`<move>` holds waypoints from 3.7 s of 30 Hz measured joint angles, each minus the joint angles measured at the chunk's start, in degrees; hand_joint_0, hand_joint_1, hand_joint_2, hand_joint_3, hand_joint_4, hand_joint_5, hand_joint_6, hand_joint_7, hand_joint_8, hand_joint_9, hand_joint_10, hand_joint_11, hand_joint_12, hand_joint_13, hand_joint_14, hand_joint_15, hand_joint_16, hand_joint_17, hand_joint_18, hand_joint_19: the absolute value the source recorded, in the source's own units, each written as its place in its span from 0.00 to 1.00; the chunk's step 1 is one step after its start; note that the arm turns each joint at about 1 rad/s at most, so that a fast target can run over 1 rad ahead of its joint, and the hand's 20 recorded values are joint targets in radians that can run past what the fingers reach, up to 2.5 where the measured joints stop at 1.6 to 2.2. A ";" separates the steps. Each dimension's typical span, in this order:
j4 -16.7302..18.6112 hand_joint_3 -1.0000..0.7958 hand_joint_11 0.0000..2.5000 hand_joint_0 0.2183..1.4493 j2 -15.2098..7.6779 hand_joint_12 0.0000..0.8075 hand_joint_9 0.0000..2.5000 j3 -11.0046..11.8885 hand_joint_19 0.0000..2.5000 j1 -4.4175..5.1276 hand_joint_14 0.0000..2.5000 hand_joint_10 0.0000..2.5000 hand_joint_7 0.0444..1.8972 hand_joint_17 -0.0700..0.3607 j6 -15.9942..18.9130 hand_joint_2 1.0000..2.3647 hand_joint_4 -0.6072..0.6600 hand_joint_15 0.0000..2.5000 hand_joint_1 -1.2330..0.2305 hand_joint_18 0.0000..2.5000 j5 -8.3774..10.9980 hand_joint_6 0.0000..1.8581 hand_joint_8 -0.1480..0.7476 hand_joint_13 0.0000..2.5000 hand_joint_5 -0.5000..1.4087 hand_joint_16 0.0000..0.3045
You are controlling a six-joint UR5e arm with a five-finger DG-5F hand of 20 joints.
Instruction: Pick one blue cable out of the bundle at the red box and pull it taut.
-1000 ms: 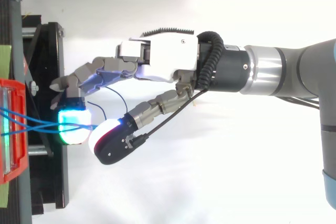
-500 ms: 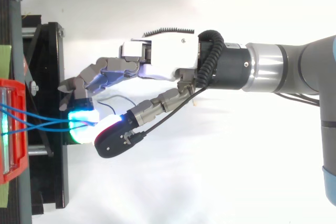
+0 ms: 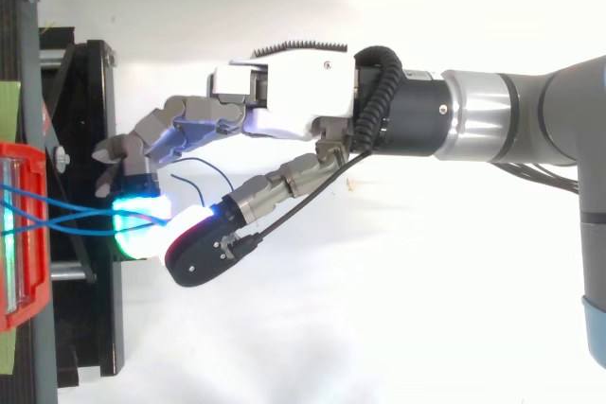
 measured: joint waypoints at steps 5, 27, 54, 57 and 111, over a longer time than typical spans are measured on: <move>-0.16 0.35 0.11 0.27 0.41 0.47 0.21 0.22 0.09 -0.25 0.00 0.00 0.46 0.46 -0.03 0.01 0.67 0.06 0.39 0.11 -0.47 0.47 0.56 0.11 0.17 0.18; -2.16 0.39 0.13 0.29 0.84 0.47 0.22 0.24 0.09 -0.61 0.00 0.00 0.48 0.45 0.07 0.01 0.67 0.06 0.35 0.12 -0.55 0.49 0.56 0.12 0.17 0.18; -3.80 0.46 0.13 0.31 0.86 0.47 0.23 0.25 0.09 -1.51 0.00 0.00 0.49 0.46 -0.62 0.01 0.66 0.06 0.37 0.13 -0.55 0.48 0.57 0.12 0.17 0.19; -3.83 0.45 0.13 0.31 0.84 0.48 0.23 0.25 0.09 -1.60 0.00 0.00 0.48 0.46 -0.64 0.01 0.67 0.06 0.36 0.13 -0.54 0.48 0.57 0.12 0.17 0.19; -5.00 0.30 0.13 0.24 1.51 0.49 0.22 0.30 0.10 -2.62 0.00 0.00 0.45 0.47 -7.20 0.00 0.66 0.07 0.39 0.12 2.90 0.45 0.58 0.12 0.16 0.19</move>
